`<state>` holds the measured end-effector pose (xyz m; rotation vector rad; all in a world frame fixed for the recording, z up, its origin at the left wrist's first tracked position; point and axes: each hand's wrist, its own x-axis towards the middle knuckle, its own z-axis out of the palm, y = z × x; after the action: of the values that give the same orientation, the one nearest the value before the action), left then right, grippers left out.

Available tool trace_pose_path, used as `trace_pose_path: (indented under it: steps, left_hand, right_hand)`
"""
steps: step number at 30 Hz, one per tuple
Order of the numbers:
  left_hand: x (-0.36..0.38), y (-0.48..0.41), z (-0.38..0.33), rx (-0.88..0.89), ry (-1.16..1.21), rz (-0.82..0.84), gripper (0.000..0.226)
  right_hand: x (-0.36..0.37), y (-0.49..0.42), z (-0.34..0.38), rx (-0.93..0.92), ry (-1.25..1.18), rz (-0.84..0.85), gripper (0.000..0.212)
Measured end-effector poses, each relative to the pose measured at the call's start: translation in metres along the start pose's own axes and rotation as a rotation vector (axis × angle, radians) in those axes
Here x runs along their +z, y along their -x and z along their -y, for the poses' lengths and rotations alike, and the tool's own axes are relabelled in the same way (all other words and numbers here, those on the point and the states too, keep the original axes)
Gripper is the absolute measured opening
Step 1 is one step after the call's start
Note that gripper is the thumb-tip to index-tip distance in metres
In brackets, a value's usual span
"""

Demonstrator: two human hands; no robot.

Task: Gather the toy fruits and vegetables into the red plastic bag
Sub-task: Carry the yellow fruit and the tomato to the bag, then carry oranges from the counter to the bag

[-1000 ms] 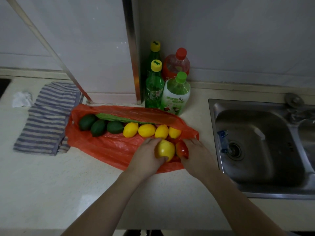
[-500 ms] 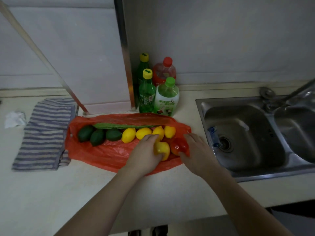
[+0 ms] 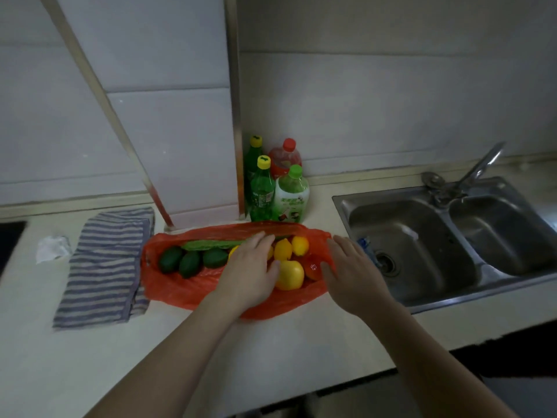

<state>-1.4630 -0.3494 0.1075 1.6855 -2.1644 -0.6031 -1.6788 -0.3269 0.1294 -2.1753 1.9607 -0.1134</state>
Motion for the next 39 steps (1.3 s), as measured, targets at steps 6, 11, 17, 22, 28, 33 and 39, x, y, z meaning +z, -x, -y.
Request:
trace_pose_path:
  steps: [6, 11, 17, 22, 28, 33, 39]
  left_hand:
    - [-0.039, 0.021, -0.017, 0.048, -0.072, -0.08, 0.055]
    - [-0.062, 0.048, -0.043, 0.043, -0.132, -0.155, 0.053]
    - [-0.074, 0.087, -0.077, 0.016, -0.191, -0.21, 0.052]
    - [-0.086, 0.13, -0.096, -0.008, -0.239, -0.283, 0.052]
    - [-0.116, 0.188, -0.095, -0.071, -0.287, -0.38, 0.052]
    - [-0.145, 0.227, -0.075, -0.118, -0.272, -0.443, 0.051]
    - [-0.192, 0.286, -0.03, -0.146, -0.277, -0.518, 0.048]
  right_hand:
    - [-0.038, 0.023, 0.017, -0.018, -0.003, -0.086, 0.054]
    - [-0.067, 0.051, 0.017, -0.063, -0.005, -0.144, 0.055]
    - [-0.093, 0.093, 0.01, -0.129, -0.018, -0.206, 0.055]
    - [-0.105, 0.125, 0.015, -0.185, -0.028, -0.265, 0.053]
    - [-0.119, 0.151, 0.054, -0.261, -0.038, -0.33, 0.054]
    - [-0.125, 0.167, 0.103, -0.323, -0.056, -0.361, 0.056]
    - [-0.128, 0.189, 0.186, -0.397, -0.047, -0.382, 0.051]
